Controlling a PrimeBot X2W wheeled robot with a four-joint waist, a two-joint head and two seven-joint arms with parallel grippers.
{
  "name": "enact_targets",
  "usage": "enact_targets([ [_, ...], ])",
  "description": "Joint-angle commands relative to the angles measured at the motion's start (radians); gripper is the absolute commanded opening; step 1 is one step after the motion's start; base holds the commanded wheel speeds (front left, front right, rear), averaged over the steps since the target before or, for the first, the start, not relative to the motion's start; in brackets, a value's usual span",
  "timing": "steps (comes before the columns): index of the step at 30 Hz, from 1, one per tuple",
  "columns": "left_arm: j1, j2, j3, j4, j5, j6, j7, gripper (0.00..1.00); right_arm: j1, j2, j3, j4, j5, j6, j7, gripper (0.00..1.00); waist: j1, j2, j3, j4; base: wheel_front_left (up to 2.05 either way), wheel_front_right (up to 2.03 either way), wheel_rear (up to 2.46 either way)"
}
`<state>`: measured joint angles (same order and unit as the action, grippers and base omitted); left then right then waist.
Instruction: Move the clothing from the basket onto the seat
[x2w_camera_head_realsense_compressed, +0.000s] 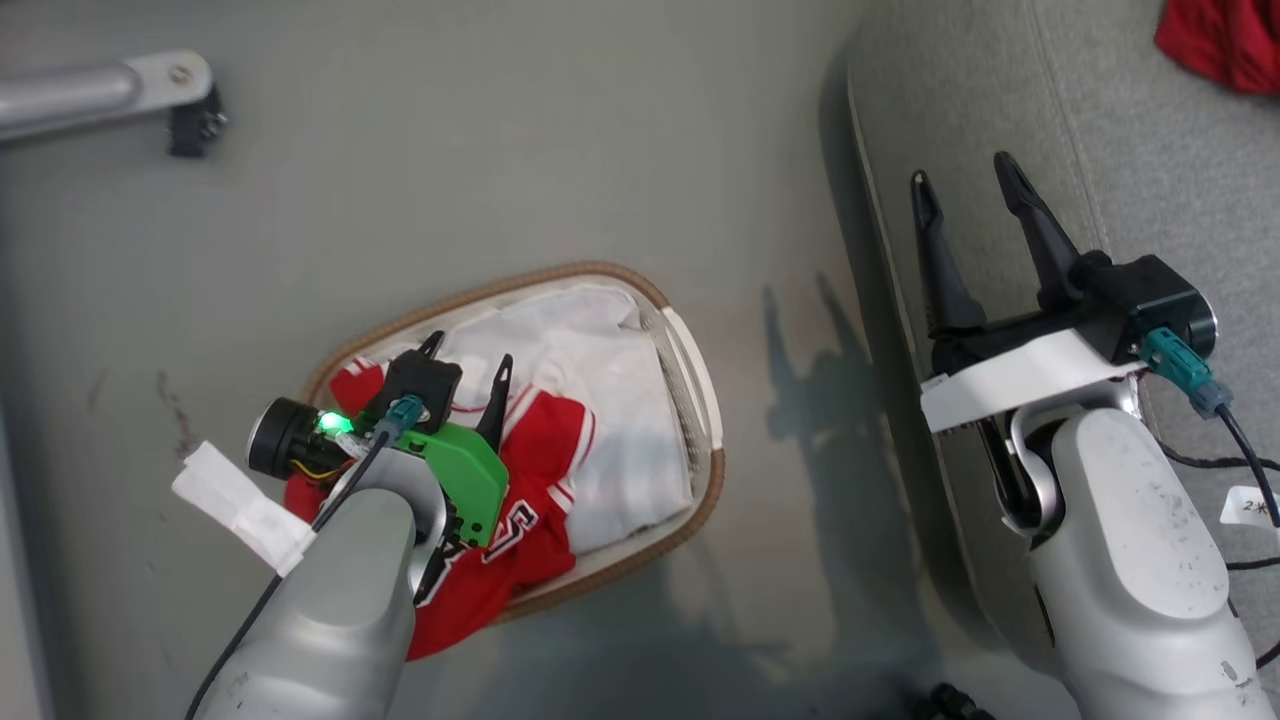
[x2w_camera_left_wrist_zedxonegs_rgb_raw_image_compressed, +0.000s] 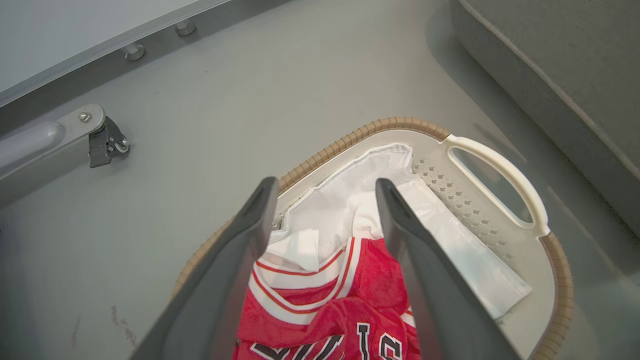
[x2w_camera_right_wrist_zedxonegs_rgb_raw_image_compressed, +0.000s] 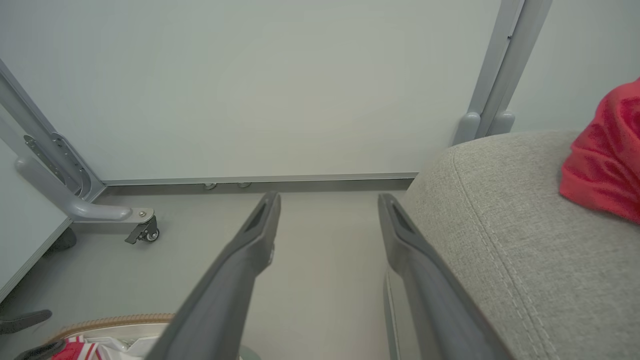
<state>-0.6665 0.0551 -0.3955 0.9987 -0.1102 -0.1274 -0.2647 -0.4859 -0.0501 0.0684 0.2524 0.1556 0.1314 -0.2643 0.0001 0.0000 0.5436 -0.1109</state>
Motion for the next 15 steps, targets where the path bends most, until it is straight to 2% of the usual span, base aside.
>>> enact_targets([
  [1, -0.034, 0.015, -0.015, 0.019, 0.015, -0.003, 0.001, 1.00, -0.025, -0.001, 0.010, -0.010, 0.015, -0.001, 0.000, 1.00, -0.0001, 0.0000, 0.186, -0.118, 0.00, 0.00, 0.00],
  [8, -0.091, 0.028, -0.111, 0.148, 0.051, -0.003, 0.006, 1.00, -0.073, -0.001, 0.058, -0.041, 0.059, -0.001, 0.000, 1.00, -0.0001, 0.0000, 0.283, -0.171, 0.00, 0.00, 0.00],
  [15, -0.134, 0.050, -0.140, 0.226, 0.042, -0.003, 0.011, 1.00, -0.105, -0.001, 0.108, -0.060, 0.104, -0.001, 0.000, 1.00, -0.0001, 0.0000, 0.336, -0.224, 0.00, 0.00, 0.00],
])
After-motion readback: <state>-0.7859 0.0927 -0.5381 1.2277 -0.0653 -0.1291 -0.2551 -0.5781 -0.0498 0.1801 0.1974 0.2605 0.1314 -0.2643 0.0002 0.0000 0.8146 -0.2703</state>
